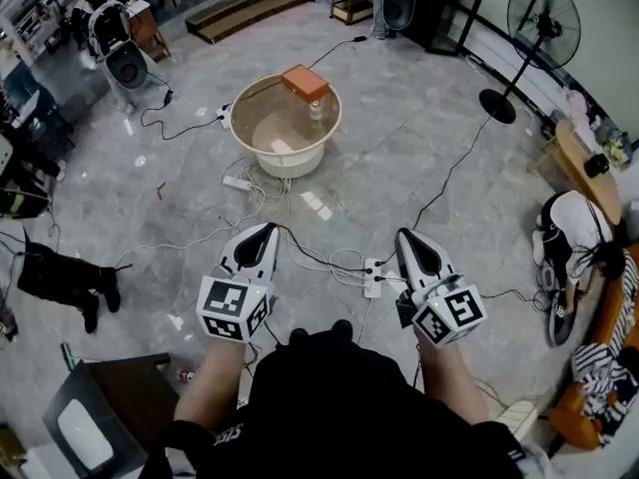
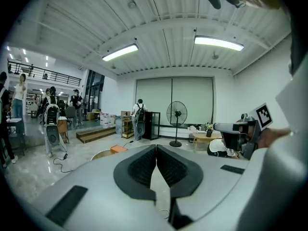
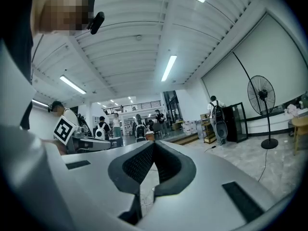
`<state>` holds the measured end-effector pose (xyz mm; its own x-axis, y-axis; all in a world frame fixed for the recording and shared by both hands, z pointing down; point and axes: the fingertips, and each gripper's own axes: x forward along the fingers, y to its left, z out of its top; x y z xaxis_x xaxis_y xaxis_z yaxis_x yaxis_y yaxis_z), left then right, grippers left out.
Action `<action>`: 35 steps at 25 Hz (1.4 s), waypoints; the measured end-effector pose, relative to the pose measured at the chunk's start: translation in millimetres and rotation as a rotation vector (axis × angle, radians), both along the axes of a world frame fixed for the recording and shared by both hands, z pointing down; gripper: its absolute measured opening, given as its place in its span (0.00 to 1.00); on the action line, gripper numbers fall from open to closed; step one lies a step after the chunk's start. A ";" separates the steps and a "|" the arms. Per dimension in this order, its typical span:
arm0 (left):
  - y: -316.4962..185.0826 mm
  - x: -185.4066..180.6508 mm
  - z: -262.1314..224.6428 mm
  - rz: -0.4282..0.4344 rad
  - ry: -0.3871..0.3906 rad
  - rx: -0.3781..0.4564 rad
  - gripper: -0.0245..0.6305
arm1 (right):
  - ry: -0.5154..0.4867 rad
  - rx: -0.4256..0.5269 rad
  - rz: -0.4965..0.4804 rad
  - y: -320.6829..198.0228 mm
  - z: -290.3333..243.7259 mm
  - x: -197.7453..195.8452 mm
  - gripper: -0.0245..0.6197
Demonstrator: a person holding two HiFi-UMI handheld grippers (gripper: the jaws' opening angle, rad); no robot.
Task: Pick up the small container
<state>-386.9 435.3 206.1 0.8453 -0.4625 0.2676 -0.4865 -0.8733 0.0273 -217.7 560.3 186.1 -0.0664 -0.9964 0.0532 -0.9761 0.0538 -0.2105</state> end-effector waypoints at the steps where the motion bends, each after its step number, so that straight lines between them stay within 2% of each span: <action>1: 1.5 4.0 -2.3 0.000 0.002 0.004 0.07 | 0.000 0.006 -0.004 2.2 1.2 4.7 0.05; 6: 12.0 18.2 -8.5 -0.013 0.019 0.014 0.07 | 0.028 0.036 -0.035 16.2 -0.3 17.5 0.06; 13: 25.8 34.3 0.5 -0.002 0.017 -0.011 0.07 | -0.026 0.012 -0.005 28.5 8.0 42.4 0.06; 18: 9.6 42.6 16.7 -0.007 0.016 -0.032 0.07 | -0.049 -0.006 0.002 20.4 21.6 50.9 0.06; 26: -53.3 80.8 33.7 0.015 0.024 -0.071 0.07 | -0.053 -0.035 0.026 -32.2 30.2 86.6 0.06; 35: -171.4 137.2 31.9 0.064 0.011 -0.064 0.07 | -0.090 -0.073 0.034 -149.2 42.8 128.6 0.06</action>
